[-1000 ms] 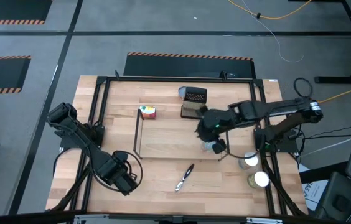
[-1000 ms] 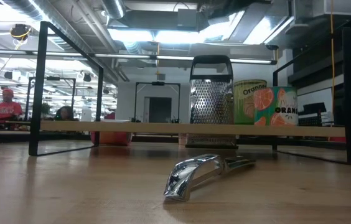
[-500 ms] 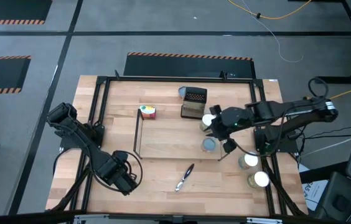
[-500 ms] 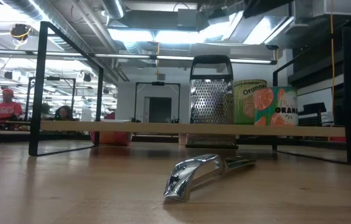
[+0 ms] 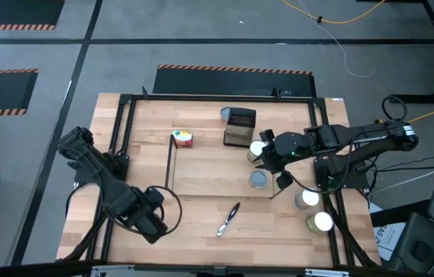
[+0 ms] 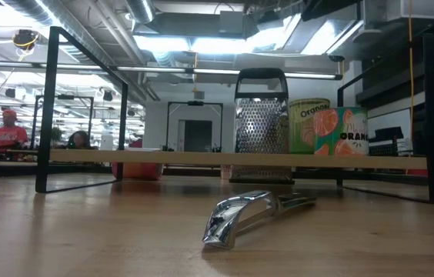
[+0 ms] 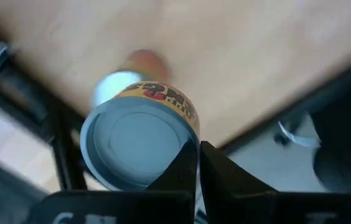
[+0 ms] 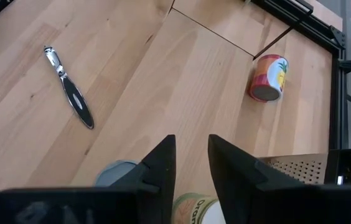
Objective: Pick and place cans onto a shelf
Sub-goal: Put the canned pineapple rings on the shelf
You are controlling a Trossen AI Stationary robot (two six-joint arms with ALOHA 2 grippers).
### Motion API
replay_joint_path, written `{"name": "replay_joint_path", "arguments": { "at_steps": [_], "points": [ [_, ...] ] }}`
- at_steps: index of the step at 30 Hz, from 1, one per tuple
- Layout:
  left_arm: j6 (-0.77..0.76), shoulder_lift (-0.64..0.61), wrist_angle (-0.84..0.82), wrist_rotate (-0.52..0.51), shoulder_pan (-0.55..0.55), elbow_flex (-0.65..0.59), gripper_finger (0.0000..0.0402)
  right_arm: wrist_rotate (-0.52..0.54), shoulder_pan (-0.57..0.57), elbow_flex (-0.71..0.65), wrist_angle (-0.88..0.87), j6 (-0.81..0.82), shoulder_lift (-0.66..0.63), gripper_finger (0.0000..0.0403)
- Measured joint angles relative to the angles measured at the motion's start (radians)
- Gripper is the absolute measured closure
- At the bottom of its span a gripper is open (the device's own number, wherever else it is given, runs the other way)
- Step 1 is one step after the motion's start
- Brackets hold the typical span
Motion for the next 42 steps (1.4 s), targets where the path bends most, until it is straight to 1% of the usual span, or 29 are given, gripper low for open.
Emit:
{"name": "replay_joint_path", "arguments": {
  "at_steps": [3, 5, 8, 10, 12, 18, 22, 26, 27, 29, 31, 33, 34, 35, 37, 39, 41, 42],
  "points": [
    [0.153, 0.000, 0.039, -0.028, 0.001, 0.064, 0.0400, 0.000, 0.000, 0.000, 0.000, 0.002, 0.000, 0.0304],
    [0.229, 0.000, 0.067, -0.082, 0.009, 0.098, 0.0400, 0.000, 0.000, 0.000, 0.000, 0.002, 0.000, 0.0304],
    [0.342, 0.000, 0.123, -0.194, 0.039, 0.132, 0.0401, 0.000, 0.000, 0.000, -0.001, 0.002, 0.000, 0.0304],
    [0.446, 0.000, 0.178, -0.238, 0.070, 0.140, 0.0401, 0.000, 0.000, 0.000, -0.001, 0.002, 0.000, 0.0304],
    [0.556, 0.000, 0.249, -0.254, 0.110, 0.140, 0.0401, -0.001, 0.000, 0.000, -0.001, 0.002, 0.000, 0.0304],
    [0.962, 0.009, 0.459, -0.249, 0.257, 0.141, 0.0401, -0.001, 0.000, 0.000, -0.001, 0.002, 0.000, 0.0304],
    [1.221, 0.021, 0.570, -0.207, 0.356, 0.144, 0.0401, -0.001, 0.000, 0.000, -0.002, 0.005, 0.000, 0.0304],
    [1.430, 0.046, 0.615, -0.150, 0.448, 0.142, 0.0401, -0.002, 0.000, 0.000, -0.004, 0.040, 0.000, 0.0304],
    [1.471, 0.055, 0.635, -0.135, 0.469, 0.145, 0.0401, -0.002, 0.000, 0.000, -0.007, 0.051, 0.000, 0.0304],
    [1.538, 0.069, 0.602, -0.117, 0.505, 0.139, 0.0401, -0.002, 0.000, 0.000, -0.015, 0.055, 0.000, 0.0304],
    [1.603, 0.102, 0.640, -0.110, 0.538, 0.143, 0.0401, -0.002, 0.000, 0.000, -0.020, 0.055, 0.000, 0.0304],
    [1.669, 0.125, 0.607, -0.111, 0.561, 0.139, 0.0401, -0.002, 0.000, -0.001, -0.024, 0.055, 0.000, 0.0304],
    [1.704, 0.142, 0.616, -0.111, 0.571, 0.140, 0.0401, -0.002, 0.000, -0.001, -0.025, 0.055, 0.000, 0.0304],
    [1.742, 0.156, 0.641, -0.113, 0.579, 0.141, 0.0401, -0.002, 0.000, -0.001, -0.030, 0.056, 0.000, 0.0304],
    [1.799, 0.176, 0.603, -0.128, 0.588, 0.139, 0.0401, -0.002, 0.000, -0.001, -0.034, 0.056, 0.000, 0.0304],
    [1.850, 0.211, 0.644, -0.138, 0.595, 0.144, 0.0401, -0.002, 0.000, -0.001, -0.037, 0.056, 0.000, 0.0304],
    [1.884, 0.234, 0.596, -0.152, 0.598, 0.138, 0.0401, -0.003, 0.000, -0.001, -0.038, 0.056, 0.000, 0.0304],
    [1.898, 0.248, 0.603, -0.155, 0.598, 0.138, 0.0401, -0.002, 0.000, -0.001, -0.038, 0.056, 0.000, 0.0304]
  ]
}}
